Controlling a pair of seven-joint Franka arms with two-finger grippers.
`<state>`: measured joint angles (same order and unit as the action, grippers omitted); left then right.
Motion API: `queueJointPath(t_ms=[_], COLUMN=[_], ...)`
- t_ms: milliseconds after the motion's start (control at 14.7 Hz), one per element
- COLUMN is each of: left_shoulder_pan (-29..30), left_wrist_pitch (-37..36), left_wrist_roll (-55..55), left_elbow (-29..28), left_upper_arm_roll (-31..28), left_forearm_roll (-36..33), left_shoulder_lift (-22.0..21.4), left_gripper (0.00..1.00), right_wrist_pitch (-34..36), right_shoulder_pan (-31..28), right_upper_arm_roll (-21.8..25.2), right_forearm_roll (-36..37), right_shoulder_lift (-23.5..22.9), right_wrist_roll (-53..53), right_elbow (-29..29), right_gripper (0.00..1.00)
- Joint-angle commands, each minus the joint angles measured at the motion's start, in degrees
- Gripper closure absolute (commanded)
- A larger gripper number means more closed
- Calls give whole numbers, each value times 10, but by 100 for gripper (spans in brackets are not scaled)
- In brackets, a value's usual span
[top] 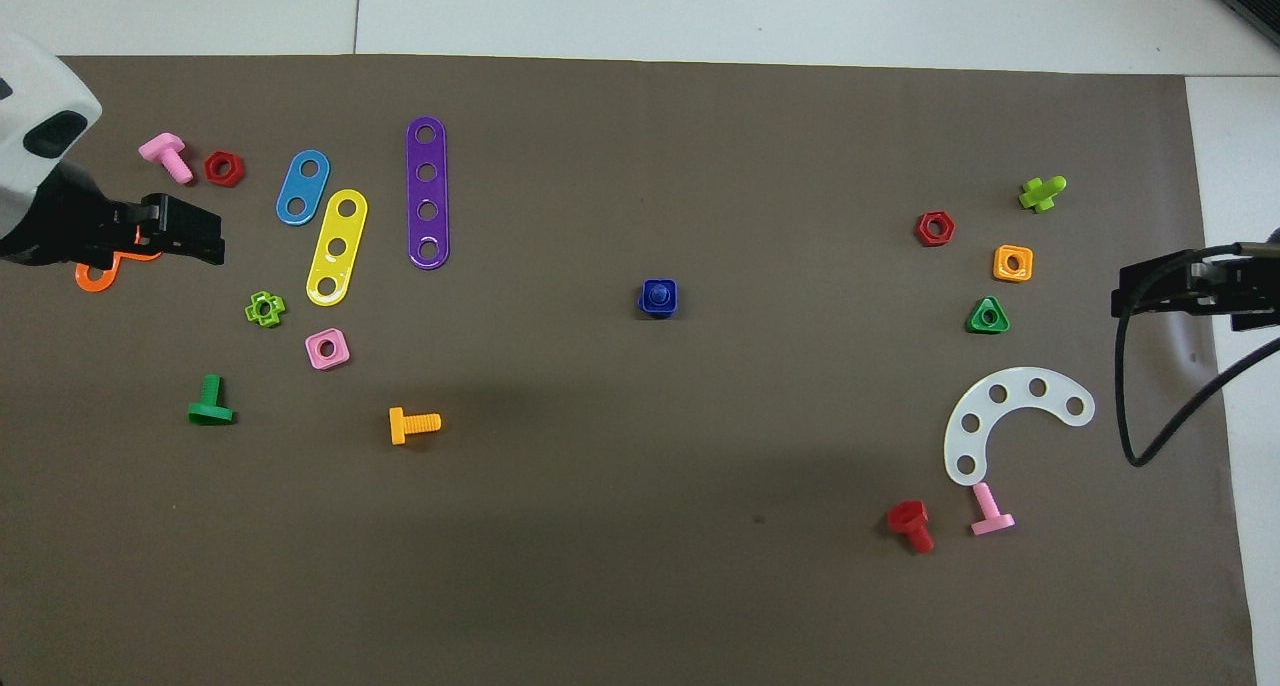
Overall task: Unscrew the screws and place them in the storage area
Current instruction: 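Swing the left gripper from rest toward the blue piece mid-mat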
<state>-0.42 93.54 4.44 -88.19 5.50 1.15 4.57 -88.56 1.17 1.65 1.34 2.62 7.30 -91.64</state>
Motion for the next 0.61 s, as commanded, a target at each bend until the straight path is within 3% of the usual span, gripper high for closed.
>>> queueJointPath(t_ms=[0, 545], left_shoulder_pan=[2, -10], left_wrist_pitch=[6, 5], left_wrist_roll=[-8, -8], left_elbow=[-14, -39], left_upper_arm_roll=[0, 7], left_forearm_roll=[-9, -5], left_shoulder_lift=[-15, -23], left_gripper=[0, 0], right_wrist_pitch=[-7, -9], right_shoulder_pan=[-6, -6], right_upper_arm_roll=[-1, -1], right_forearm_roll=[-1, -1], right_shoulder_lift=[6, 6], right_wrist_roll=[-15, -14], right_elbow=[-8, -7], right_gripper=[0, 0])
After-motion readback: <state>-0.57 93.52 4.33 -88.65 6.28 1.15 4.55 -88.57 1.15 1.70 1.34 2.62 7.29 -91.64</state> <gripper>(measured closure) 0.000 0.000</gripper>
